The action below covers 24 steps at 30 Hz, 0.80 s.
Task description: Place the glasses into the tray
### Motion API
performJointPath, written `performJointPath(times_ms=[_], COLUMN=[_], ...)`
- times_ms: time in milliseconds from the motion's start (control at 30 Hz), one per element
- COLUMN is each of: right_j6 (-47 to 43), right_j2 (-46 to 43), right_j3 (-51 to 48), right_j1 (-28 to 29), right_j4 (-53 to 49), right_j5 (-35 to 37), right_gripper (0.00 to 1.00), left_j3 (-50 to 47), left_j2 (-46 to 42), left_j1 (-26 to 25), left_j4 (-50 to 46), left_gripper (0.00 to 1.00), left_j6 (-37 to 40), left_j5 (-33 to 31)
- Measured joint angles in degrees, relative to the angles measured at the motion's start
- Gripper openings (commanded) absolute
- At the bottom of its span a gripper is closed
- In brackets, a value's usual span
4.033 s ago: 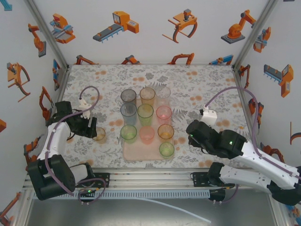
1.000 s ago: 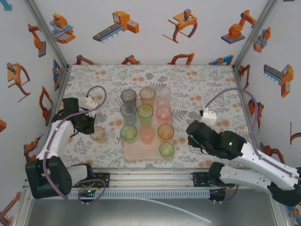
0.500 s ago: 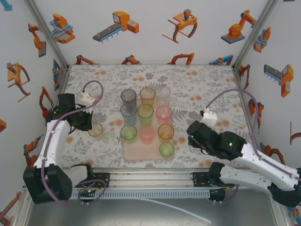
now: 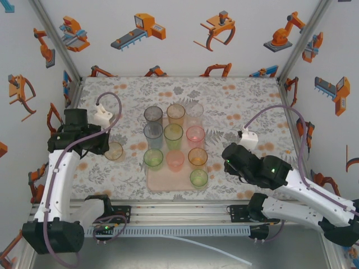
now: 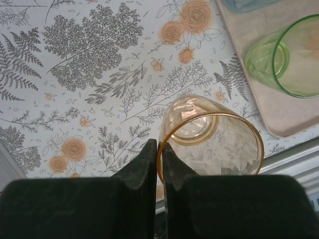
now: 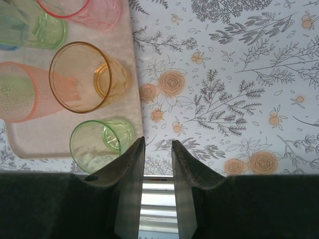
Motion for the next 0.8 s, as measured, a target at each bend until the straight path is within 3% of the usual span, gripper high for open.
performJointPath(times_ms=[800], right_j6=[-2.89], right_j2=[2.73], right_j3=[0.81], right_j1=[-4.02], right_j4=[1.88], right_j5=[-3.06], right_gripper=[0.3], left_j3=[8.48], left_j2=[-1.46], left_j1=[-14.23], left_j4=[-7.61], left_gripper=[0.16], left_j6=[-3.78], left_j5=[-3.54])
